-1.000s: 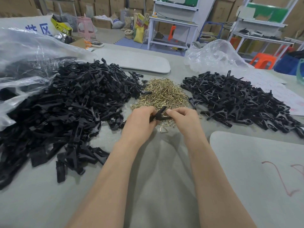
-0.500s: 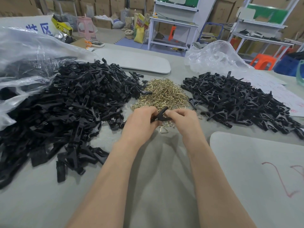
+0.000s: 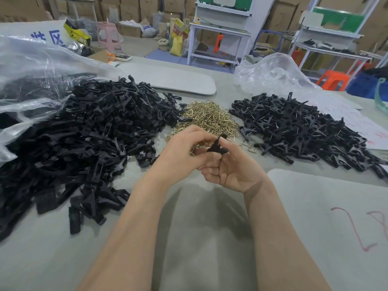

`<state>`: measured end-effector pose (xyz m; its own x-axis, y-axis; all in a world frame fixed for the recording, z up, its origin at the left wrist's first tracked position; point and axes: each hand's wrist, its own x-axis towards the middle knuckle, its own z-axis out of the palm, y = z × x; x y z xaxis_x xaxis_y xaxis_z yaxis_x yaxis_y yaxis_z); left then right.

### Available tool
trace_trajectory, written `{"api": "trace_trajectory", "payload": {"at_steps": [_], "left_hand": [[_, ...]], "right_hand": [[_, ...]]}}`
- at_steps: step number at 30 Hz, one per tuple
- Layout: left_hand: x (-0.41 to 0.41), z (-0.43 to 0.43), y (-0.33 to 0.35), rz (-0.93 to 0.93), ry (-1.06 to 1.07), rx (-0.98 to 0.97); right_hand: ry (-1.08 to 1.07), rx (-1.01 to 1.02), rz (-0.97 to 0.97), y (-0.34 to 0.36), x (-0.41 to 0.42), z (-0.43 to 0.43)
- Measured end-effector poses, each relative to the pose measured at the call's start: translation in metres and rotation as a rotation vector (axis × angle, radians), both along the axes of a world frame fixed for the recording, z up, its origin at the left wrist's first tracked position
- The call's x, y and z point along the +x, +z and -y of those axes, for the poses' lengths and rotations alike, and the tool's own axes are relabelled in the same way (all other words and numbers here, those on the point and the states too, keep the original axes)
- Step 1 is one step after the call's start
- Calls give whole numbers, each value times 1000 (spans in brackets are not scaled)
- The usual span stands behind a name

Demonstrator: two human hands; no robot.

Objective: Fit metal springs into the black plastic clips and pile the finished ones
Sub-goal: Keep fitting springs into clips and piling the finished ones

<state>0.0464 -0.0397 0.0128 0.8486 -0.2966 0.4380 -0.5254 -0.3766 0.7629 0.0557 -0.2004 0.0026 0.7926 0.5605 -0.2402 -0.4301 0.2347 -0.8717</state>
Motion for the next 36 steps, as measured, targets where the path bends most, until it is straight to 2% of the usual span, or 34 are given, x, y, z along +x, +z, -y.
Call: {"api": "trace_trajectory", "payload": {"at_steps": [6,10,13,16,18,19,20,22,23,24,25,27,29,30,33,34,36], "left_hand": [[1,-1,1,7,2,-20],[3,-4,-2,-55,1,-68],[6,-6,-8,-91,149,-37],[10,-4,-15,-78,191,185],[12,-3,-18,-94,178,239],[13,-3,-18,-96,203,231],[14,-4,-16,-88,261,193],[16,-9,-11,-57,470,-15],[16,-12,-9,-52,581,-180],[16,-16,-7,-53,669,-363],[16,-19,-5,-62,731,-537],[17,-25,-4,-118,789,-832],[17,-30,-3,-183,823,-1014],[17,-32,-2,-198,839,-1040],[15,-33,-1,-188,877,-891],[15,-32,-1,-170,876,-755],[15,-32,-6,-186,854,-289]], "right_hand": [[-45,-43,48,-1,1,-7],[-67,-85,61,-3,2,-8],[-180,-238,91,0,5,-4],[-298,-464,318,-1,6,-3],[-412,-596,414,-2,8,-9],[-538,-640,451,-1,12,-9],[-711,-632,476,3,18,-7],[-1044,-438,421,19,28,3],[-1118,-396,378,26,32,9],[-1135,-488,368,30,34,14],[-1096,-641,399,31,35,15],[-889,-954,519,26,28,1],[-586,-1114,653,16,21,-22],[-434,-1147,708,11,18,-36],[-163,-1261,815,-4,13,-73],[-133,-1318,845,-9,12,-82],[-161,-1395,892,-15,13,-91]]}}
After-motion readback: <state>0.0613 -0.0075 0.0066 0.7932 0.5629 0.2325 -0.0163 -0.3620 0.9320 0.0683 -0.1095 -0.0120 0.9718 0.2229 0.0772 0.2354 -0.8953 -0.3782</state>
